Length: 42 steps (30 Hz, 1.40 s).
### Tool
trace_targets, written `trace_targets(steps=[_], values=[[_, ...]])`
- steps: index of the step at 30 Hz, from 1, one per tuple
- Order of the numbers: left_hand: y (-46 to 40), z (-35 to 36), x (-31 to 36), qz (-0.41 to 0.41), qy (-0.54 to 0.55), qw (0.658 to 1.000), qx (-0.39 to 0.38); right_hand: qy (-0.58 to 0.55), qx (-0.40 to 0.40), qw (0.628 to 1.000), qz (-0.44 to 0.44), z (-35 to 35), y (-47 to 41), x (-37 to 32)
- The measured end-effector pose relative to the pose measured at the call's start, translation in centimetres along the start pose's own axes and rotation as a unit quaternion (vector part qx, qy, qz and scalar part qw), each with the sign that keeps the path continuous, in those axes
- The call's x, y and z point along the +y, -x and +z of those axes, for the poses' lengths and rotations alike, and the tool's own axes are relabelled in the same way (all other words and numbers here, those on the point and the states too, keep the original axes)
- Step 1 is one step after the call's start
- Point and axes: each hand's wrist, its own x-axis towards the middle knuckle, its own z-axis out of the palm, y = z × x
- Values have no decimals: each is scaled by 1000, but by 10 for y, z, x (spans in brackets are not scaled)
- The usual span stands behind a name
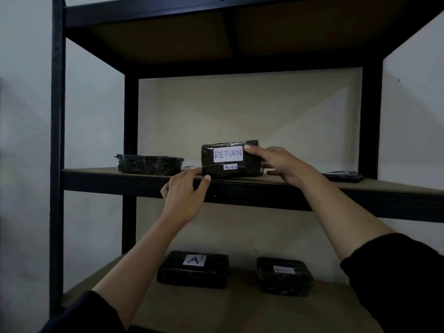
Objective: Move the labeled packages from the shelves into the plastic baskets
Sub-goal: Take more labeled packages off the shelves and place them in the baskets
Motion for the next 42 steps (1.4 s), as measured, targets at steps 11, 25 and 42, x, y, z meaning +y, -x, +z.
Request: trace_targets(steps=[11,25,42], values=[[99,-8,13,33,59,994,-81,-201,61,976,-54,-23,119,23],[308,124,100,-31,218,916,-336,-270,183,924,198,-110,344,181],[411,383,363,-11,237,865,-441,-257,293,869,303,-435,465,329]])
